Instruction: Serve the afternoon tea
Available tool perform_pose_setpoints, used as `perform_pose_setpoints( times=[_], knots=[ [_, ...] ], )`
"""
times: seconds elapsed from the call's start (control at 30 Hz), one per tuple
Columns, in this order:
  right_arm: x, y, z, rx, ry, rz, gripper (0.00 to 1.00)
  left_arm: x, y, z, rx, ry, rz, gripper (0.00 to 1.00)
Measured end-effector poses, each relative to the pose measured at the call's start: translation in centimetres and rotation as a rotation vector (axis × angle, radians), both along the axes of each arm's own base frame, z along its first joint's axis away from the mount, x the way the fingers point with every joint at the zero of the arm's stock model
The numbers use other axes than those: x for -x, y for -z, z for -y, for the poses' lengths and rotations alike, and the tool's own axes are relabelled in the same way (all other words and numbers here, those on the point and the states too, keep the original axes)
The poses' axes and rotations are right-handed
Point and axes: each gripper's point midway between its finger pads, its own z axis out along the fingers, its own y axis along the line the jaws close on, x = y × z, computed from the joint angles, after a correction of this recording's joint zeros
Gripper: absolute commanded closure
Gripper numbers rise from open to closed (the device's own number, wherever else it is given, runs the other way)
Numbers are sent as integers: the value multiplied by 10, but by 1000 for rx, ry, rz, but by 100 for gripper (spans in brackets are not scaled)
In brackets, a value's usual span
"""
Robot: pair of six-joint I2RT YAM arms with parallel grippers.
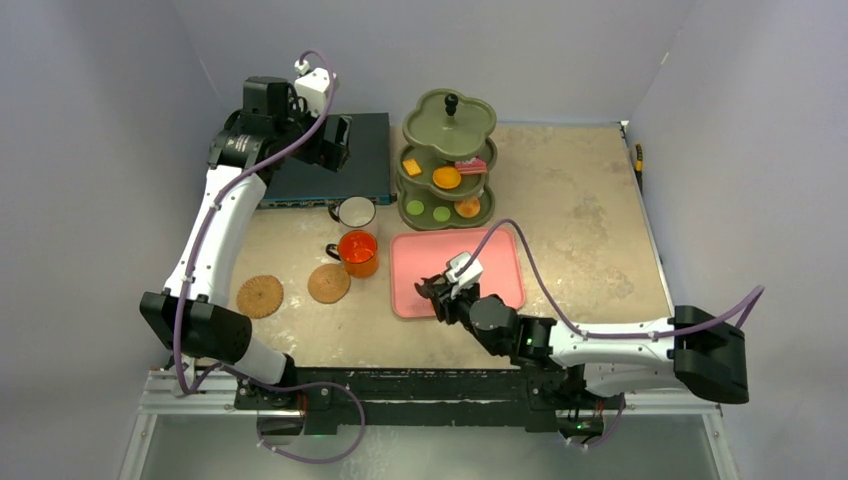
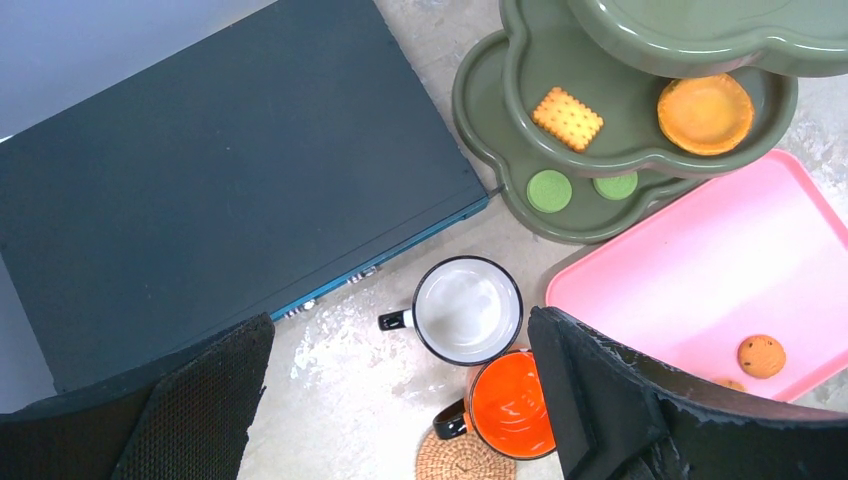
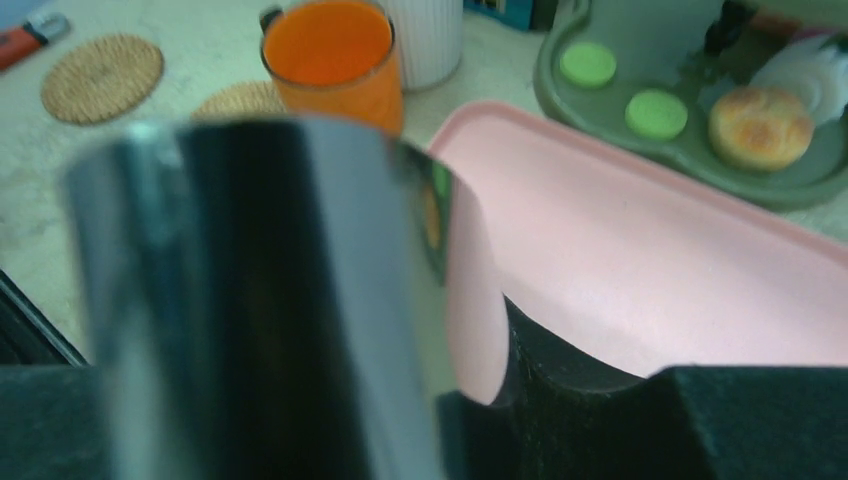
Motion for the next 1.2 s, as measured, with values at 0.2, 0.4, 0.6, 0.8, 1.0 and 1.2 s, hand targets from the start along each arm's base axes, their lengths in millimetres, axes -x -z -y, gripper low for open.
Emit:
perform_pose_setpoints(
  times=[0.2,0.4,0.6,0.8,1.0,1.2],
  knots=[
    [-15,-68,-16,-73,2,111,59,0,-1,0,1,0,2,1],
    [-35,-102,-13,-114,41,166,58,0,-1,0,1,1,4,1],
    [-29,-61,4,-53,47,99,58,2,-5,0,2,1,13,1],
    [-20,-27,30,-7,85,22,54,3,-5,1,8,9,12,1],
    [-19,-10,49,13,158,-33,50,3,-6,4,16,19,11,1],
    [-20,5,63,37,229,-75,48,4,-6,5,20,25,9,1]
  ],
)
